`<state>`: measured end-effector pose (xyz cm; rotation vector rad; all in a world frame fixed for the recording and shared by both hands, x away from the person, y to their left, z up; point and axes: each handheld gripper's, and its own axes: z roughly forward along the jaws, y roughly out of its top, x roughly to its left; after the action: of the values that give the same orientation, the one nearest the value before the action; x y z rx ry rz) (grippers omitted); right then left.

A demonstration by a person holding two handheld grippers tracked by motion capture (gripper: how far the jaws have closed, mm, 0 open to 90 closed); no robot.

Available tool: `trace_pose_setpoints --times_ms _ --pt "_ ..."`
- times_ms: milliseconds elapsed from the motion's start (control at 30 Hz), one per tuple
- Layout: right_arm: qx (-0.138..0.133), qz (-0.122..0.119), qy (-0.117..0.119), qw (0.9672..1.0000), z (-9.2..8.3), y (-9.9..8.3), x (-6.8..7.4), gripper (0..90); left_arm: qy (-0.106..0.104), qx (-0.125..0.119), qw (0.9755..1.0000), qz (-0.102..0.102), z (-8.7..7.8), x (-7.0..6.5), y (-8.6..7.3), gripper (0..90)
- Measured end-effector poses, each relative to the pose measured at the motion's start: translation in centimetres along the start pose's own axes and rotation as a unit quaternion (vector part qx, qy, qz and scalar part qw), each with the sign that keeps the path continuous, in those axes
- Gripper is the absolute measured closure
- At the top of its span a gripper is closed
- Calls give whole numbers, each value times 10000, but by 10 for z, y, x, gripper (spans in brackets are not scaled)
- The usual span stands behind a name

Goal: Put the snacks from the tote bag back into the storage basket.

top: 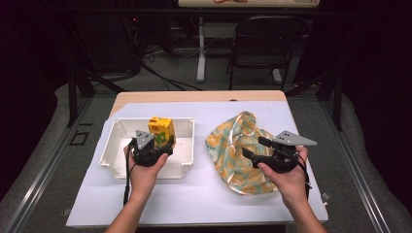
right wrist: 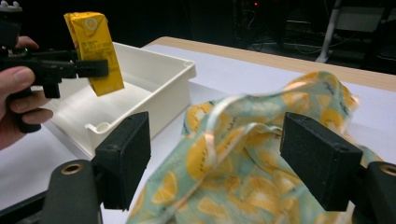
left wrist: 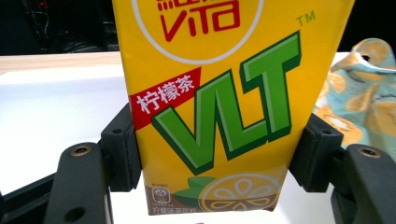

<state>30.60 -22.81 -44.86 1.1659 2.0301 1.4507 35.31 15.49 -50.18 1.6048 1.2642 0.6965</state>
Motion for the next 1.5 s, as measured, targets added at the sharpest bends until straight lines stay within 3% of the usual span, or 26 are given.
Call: trace_pose_setpoints --times_ms 100,200,333,833,1000,1500 --pt "-42 62 -95 9999 -2 -18 -8 246 64 17 10000 -16 6 2 -1 320" --pt "104 93 -187 9997 -1 -28 -15 248 140 22 9998 -119 16 5 -1 320" --pt "43 243 -316 9992 -2 -37 -24 253 226 8 9997 -113 22 7 -1 320" --pt "29 293 -428 9987 2 -45 -31 260 470 78 9985 -274 49 16 -5 319" --pt "56 314 -436 9985 3 -46 -32 262 490 9 9984 -278 53 15 -3 319" --pt "91 341 -418 9985 6 -49 -33 265 778 168 9965 -247 77 21 -9 318"
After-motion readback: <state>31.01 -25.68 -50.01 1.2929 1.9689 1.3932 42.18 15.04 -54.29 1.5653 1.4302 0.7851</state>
